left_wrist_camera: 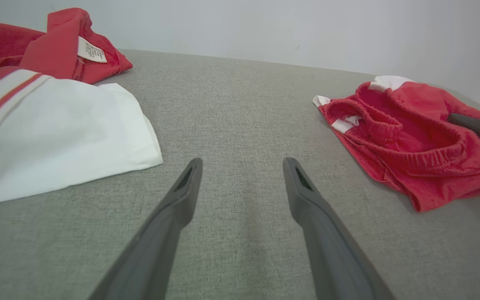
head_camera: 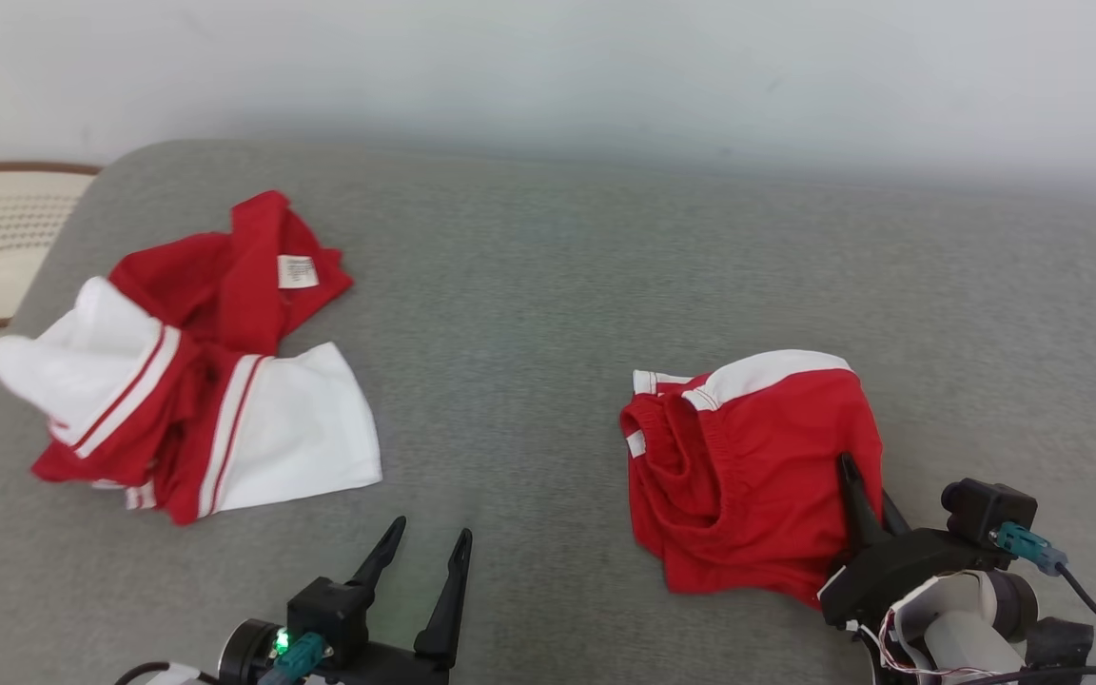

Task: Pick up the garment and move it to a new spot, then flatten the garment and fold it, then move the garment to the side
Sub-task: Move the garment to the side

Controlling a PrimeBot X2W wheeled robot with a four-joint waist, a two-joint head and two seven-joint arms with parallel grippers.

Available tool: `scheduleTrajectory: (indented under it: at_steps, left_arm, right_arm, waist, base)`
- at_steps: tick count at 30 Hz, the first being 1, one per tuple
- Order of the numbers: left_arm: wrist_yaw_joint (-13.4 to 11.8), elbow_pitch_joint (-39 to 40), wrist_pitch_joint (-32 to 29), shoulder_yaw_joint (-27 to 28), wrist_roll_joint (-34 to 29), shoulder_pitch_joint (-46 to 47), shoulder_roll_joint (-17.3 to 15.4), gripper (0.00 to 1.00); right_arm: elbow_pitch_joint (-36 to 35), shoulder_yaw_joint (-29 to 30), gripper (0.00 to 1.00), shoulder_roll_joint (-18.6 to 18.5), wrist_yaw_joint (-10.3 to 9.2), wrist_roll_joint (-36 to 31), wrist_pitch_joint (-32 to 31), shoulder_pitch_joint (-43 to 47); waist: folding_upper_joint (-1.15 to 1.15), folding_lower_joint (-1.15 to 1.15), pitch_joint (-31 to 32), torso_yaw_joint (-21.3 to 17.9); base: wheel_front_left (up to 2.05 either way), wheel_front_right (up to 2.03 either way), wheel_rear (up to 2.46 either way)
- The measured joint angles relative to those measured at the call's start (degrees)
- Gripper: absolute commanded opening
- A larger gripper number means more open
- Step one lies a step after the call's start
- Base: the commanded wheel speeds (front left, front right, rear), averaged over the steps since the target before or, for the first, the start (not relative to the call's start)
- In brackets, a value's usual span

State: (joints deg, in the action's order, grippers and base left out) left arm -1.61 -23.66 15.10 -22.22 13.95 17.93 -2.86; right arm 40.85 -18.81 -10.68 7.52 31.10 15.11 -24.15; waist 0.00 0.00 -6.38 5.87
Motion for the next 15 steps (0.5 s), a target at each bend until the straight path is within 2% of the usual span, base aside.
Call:
scheduleTrajectory:
  at_steps: [5,12,13,15]
  left_arm:
    - [0.07,0.38,0.00,0.76,-0.91,0.08,0.00,1.00]
    - [0.35,1.23,0.00,1.16,-1.99,1.20,0.00,1.00]
    - [0.35,1.23,0.00,1.16,-1.99,1.20,0.00,1.00]
    - [0.32,1.57,0.00,1.52,-2.30,1.33,-0.01,1.00]
  right_arm:
    - [-0.47,0.77,0.00,0.11,0.00,-1.51,0.00,-0.04]
    - [-0.45,0.67,0.00,0.89,0.00,-1.96,0.00,0.11]
    - [-0.45,0.67,0.00,0.89,0.00,-1.96,0.00,0.11]
    - [-0.25,-0.03,0.00,1.29,0.00,-1.90,0.01,0.19]
  waist:
    - [0.00,0.00,0.03,-4.05]
    - [0.00,0.00,-0.05,-12.75]
    - [0.00,0.00,-0.05,-12.75]
    - [0.00,0.00,-0.06,-15.17]
  base:
    - [0.00,0.00,0.00]
    - [0.00,0.00,0.00]
    - [0.00,0.00,0.00]
    - [0.00,0.00,0.00]
